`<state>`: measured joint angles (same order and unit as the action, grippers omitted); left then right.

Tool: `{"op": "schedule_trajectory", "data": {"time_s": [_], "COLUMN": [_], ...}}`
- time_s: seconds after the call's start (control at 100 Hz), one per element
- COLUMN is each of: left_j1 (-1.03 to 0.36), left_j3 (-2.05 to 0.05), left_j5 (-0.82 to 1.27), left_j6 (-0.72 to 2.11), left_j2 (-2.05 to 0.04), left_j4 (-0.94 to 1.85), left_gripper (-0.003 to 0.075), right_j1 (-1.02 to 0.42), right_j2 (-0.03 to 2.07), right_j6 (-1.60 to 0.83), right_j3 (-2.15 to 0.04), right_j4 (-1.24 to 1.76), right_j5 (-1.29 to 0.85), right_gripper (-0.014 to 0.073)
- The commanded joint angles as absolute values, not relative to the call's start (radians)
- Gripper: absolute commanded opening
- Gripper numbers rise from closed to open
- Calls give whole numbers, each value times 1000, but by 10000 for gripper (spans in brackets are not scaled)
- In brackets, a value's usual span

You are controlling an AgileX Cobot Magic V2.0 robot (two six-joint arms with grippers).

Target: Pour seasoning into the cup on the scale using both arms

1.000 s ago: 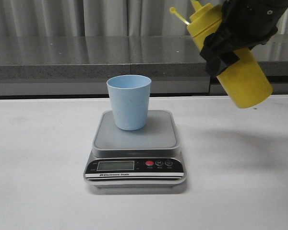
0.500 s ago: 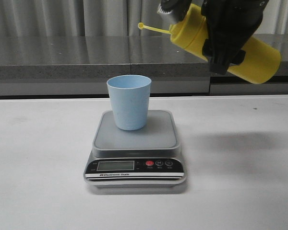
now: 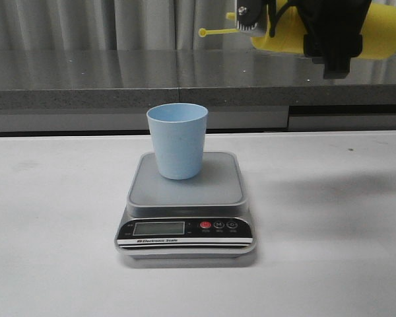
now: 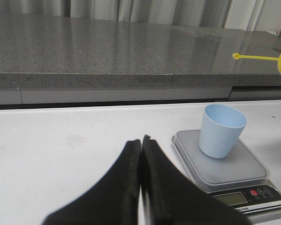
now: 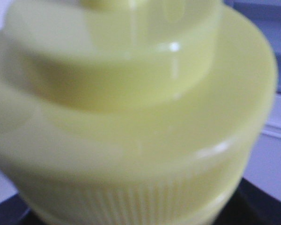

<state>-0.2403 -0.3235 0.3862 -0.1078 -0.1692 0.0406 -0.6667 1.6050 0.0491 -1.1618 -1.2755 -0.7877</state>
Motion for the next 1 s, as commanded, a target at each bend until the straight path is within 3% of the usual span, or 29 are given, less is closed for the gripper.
{"op": "schedule_trajectory", "data": {"time_s": [0.0, 0.38, 0.88, 0.99], "left_j1": [-238, -238, -238, -238], "left_j3": [-349, -349, -349, -349], "left_j5": [308, 308, 308, 308], "left_j6": [-115, -115, -115, -115], "left_j2": [-179, -179, -179, -179], "left_j4": [43, 43, 43, 43], "left_gripper": [-20, -20, -20, -20], "right_j1": [-691, -793, -798, -798], "right_j2": [1558, 1623, 1729, 1727], "right_j6": [-22, -150, -144, -43], "right_j3": [-1196, -1196, -1196, -1196], "right_j4": [-1391, -1493, -1654, -1654], "right_j5": [-825, -870, -942, -960], "right_gripper": [253, 255, 255, 255]}}
